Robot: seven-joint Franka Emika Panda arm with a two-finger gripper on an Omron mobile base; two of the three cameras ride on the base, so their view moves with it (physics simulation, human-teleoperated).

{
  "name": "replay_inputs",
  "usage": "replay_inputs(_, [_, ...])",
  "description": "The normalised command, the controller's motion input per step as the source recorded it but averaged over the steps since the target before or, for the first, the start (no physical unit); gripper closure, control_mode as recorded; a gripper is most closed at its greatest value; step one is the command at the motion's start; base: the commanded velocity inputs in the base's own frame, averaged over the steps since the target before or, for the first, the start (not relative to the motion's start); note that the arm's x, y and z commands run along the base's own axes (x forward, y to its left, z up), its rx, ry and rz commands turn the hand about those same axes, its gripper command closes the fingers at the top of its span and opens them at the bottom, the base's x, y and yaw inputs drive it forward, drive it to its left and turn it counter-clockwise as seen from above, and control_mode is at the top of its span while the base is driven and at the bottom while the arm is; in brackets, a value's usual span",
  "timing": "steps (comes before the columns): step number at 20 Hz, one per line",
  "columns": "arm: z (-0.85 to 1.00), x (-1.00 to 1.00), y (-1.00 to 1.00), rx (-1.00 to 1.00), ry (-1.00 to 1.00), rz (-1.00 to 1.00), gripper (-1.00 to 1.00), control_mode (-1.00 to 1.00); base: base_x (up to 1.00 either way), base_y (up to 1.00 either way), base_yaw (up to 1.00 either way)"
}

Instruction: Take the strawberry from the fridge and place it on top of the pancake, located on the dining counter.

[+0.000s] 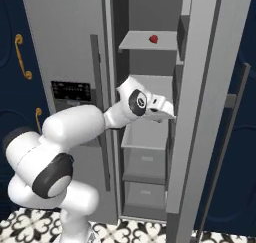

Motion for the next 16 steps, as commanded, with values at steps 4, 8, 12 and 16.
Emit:
replay_inputs(4, [0.0, 0.0, -1.0, 0.18, -0.11, 0.0, -1.0, -1.0, 0.0, 0.0, 0.0])
replay_inputs(8, [0.09, -0.23, -0.44, 0.14, -0.21, 0.0, -1.0, -1.0, 0.0, 0.0, 0.0])
replay_inputs(12, [0.25, -0.8, 0.9, 0.01, -0.14, 0.0, -1.0, -1.0, 0.0, 0.0, 0.0])
replay_inputs(16, [0.37, -0.55, 1.0, 0.0, -0.05, 0.0, -1.0, -1.0, 0.0, 0.0, 0.0])
